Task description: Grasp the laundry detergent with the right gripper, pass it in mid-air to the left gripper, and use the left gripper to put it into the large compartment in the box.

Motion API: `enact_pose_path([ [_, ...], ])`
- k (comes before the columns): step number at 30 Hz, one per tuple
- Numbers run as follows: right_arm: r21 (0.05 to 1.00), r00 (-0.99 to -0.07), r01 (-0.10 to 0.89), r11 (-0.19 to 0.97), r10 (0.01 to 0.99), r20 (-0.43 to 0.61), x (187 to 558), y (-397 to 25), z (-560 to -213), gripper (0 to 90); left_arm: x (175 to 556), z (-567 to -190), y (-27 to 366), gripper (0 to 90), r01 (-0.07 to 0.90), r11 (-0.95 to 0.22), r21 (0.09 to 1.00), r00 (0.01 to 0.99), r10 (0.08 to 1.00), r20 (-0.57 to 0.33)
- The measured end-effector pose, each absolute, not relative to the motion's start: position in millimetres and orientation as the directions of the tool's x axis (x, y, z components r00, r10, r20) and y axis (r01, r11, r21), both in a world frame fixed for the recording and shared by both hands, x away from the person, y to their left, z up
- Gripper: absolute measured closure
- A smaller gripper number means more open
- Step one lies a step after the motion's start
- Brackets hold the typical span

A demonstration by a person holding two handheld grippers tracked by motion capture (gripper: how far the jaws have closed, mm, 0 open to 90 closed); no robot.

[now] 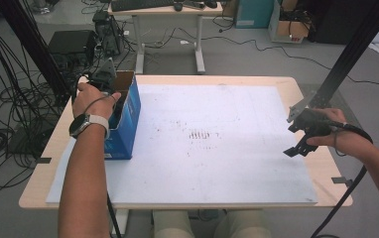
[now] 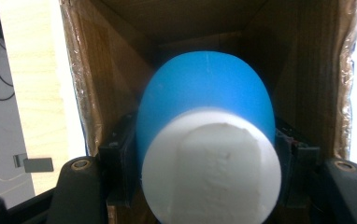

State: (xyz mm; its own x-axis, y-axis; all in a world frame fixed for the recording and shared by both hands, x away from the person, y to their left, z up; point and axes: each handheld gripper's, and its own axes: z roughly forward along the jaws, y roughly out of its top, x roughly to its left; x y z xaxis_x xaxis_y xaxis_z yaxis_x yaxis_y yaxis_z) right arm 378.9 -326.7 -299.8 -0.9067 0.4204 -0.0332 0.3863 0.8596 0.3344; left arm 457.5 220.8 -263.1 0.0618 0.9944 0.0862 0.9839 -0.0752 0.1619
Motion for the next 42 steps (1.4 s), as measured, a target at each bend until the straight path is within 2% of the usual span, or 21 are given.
enact_pose_path([
  [42,0.327,-0.906,0.392,0.860,0.423,-0.027,378.1,-328.4,-303.2,7.2,459.4,-263.3,222.2,37.2,0.984,-0.083,0.160,0.070,0.994,0.082],
])
